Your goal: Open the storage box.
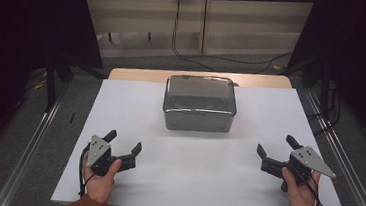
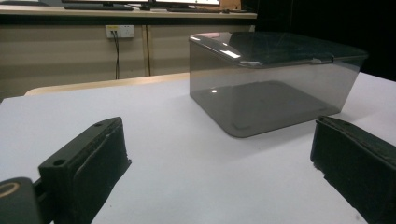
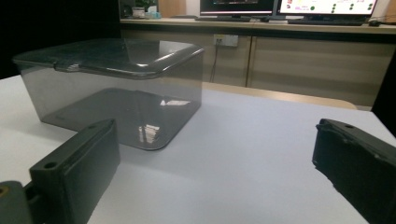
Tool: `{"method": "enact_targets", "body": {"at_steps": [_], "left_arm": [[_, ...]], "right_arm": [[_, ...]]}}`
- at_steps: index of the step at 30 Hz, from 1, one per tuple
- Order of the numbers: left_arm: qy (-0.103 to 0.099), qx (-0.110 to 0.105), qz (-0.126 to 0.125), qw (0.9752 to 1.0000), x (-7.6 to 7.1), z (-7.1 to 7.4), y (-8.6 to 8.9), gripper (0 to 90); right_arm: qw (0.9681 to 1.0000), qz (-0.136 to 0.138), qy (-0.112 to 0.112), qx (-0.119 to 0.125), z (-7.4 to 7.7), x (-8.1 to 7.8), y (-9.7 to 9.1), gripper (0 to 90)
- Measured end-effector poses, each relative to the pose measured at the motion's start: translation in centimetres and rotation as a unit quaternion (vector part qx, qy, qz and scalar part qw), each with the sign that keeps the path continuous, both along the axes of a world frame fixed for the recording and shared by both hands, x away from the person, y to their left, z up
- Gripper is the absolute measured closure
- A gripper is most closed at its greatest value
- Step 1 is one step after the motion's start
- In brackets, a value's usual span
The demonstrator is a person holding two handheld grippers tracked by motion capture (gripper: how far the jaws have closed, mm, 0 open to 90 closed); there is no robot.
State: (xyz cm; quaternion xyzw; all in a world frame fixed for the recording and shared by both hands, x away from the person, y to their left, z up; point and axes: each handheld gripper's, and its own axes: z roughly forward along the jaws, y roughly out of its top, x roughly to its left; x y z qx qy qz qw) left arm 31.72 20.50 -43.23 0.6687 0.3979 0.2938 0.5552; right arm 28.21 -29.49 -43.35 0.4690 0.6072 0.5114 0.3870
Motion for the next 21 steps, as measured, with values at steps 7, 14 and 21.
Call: {"method": "enact_targets", "body": {"at_steps": [7, 14, 21], "left_arm": [[-0.003, 0.001, 0.0, 1.0, 0.1, 0.1, -0.3, 3.7], [-0.005, 0.002, 0.0, 1.0, 0.2, 0.0, -0.3, 3.7], [-0.008, -0.001, 0.002, 1.0, 0.1, 0.0, -0.2, 3.7]], "right_arm": [[0.9998, 0.016, 0.007, 0.007, -0.1, 0.5, 0.8, 0.1], [0.9993, 0.033, 0.007, 0.016, 0.2, 1.0, 1.9, 0.1], [0.9983, 0.056, 0.005, 0.016, 0.4, 1.8, 3.3, 0.0]]}}
